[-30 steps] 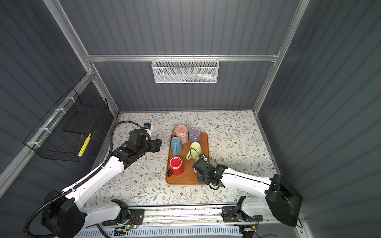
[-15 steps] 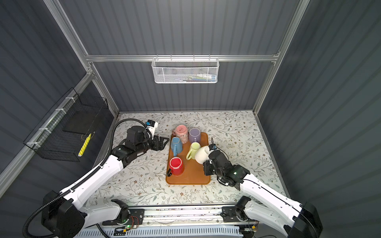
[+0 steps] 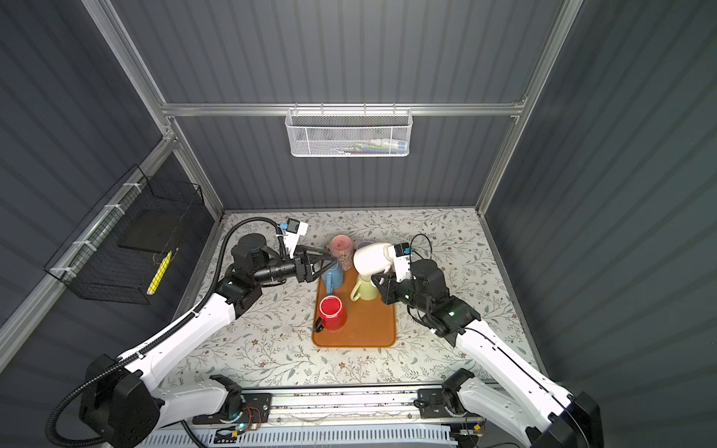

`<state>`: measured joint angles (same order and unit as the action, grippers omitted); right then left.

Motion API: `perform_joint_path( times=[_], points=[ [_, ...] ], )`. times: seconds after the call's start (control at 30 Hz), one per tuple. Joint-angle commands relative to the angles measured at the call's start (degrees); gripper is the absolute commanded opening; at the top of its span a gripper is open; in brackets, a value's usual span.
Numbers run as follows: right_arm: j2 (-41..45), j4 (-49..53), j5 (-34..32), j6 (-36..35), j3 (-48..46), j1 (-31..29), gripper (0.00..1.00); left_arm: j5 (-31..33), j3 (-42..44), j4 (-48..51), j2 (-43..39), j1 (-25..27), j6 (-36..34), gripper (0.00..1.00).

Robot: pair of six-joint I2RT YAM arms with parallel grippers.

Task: Turn the mug right side up
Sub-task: 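Raise the white mug toward the left gripper while the left gripper reaches to it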

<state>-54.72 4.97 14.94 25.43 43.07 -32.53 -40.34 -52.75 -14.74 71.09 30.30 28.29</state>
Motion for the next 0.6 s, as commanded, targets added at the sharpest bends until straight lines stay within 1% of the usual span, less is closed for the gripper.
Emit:
perform_joint_path(
  times=[0.0,0.1,0.27,0.47,0.57],
  points=[
    [-0.1,-8.54,6.14,-0.37,2.37,0.35,0.0,-2.93,0.68,-6.2,1.5,1.95,2.68,0.77],
    [-0.62,-11.06,8.3,0.71,2.2,0.34,0.0,-3.58,1.32,-11.06,3.24,2.9,4.85,0.76],
    [-1.54,-14.05,11.79,1.99,2.33,0.24,0.0,-5.11,1.34,-18.18,6.56,3.79,8.14,0.65],
    [-2.67,-16.27,14.63,2.6,1.52,0.27,0.0,-5.63,1.08,-25.25,8.33,4.24,11.34,0.61],
    [-3.45,-18.21,15.36,3.09,0.99,0.22,0.0,-6.71,-0.16,-27.09,9.59,4.41,12.11,0.52]
  ],
)
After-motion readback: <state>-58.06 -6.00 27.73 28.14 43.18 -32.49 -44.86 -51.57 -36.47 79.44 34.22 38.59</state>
